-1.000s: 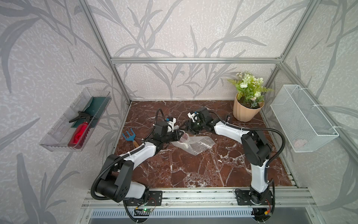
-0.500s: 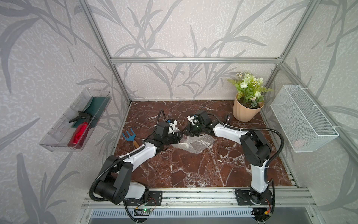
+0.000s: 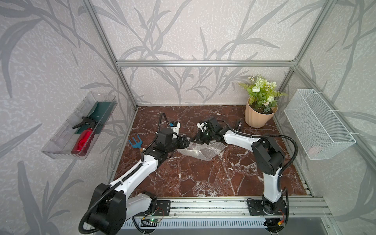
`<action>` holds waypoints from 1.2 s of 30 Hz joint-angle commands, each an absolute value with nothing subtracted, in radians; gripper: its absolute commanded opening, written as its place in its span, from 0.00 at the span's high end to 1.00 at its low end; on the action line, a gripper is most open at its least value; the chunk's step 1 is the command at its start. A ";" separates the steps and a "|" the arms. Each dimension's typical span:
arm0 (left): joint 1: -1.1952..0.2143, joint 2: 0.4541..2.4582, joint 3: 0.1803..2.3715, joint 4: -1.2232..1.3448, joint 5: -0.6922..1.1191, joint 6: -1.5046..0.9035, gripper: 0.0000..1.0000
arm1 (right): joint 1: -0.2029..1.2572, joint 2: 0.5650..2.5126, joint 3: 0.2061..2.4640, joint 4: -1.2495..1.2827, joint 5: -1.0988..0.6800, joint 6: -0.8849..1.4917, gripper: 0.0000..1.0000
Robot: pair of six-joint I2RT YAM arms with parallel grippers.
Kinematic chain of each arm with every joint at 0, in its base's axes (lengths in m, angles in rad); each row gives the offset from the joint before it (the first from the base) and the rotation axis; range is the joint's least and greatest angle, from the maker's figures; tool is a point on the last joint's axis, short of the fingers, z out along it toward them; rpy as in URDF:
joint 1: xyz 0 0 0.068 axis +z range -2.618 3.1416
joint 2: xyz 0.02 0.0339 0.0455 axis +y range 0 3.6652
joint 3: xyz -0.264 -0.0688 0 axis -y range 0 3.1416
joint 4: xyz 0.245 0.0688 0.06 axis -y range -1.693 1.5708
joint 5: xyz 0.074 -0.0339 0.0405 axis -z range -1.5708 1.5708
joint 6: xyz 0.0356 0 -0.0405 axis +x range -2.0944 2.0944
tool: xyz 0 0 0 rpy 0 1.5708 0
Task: Wrap mugs in bubble wrap
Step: Wrap the mug in bubble wrap.
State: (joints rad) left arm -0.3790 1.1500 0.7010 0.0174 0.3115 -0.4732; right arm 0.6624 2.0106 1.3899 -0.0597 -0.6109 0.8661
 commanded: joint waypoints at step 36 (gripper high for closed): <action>-0.396 1.511 0.870 -0.312 0.090 -0.505 0.54 | 0.652 1.892 1.447 -0.385 -0.524 0.602 0.55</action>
